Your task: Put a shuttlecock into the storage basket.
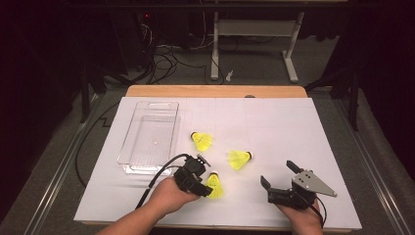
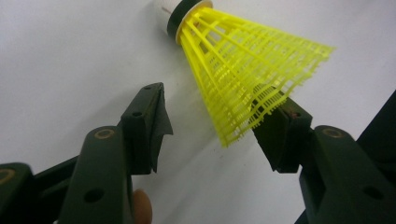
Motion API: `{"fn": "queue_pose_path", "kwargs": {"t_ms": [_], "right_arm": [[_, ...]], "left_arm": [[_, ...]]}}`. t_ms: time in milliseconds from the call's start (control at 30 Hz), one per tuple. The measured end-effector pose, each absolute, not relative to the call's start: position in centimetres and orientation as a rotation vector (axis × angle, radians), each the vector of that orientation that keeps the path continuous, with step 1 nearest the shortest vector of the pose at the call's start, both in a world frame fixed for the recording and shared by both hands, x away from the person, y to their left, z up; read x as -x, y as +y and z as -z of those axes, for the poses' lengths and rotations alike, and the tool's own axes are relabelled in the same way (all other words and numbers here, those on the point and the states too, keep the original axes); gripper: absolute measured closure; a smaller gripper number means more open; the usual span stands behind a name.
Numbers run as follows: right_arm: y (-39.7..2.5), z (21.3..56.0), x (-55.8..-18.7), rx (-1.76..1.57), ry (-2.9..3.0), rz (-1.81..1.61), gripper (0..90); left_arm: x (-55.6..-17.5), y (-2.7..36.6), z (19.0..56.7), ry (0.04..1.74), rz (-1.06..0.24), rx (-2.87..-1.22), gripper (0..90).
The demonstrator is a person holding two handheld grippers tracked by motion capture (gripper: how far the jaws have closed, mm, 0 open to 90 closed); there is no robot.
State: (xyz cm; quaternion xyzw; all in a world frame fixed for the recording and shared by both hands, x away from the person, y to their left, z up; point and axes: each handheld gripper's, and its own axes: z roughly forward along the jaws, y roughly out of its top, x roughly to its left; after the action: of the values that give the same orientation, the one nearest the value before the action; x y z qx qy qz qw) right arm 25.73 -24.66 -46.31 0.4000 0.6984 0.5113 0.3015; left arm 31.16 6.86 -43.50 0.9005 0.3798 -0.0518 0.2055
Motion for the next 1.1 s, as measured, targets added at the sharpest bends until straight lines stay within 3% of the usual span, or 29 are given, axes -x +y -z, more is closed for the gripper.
{"fn": "queue_pose_path", "kwargs": {"t_ms": [500,700,1100], "right_arm": [[-24.57,46.33,-25.69,-1.062,1.855,-1.355,0.1],[-24.59,46.33,-25.68,-1.060,1.855,-1.357,0.1],[-24.58,46.33,-25.69,-1.061,1.855,-1.357,0.1]], "left_arm": [[-31.19,7.21,43.48,1.091,0.106,-2.496,63.4],[-31.25,7.26,43.56,1.103,0.063,-2.510,76.9],[-31.34,7.38,43.61,1.077,0.048,-2.536,87.3]]}}
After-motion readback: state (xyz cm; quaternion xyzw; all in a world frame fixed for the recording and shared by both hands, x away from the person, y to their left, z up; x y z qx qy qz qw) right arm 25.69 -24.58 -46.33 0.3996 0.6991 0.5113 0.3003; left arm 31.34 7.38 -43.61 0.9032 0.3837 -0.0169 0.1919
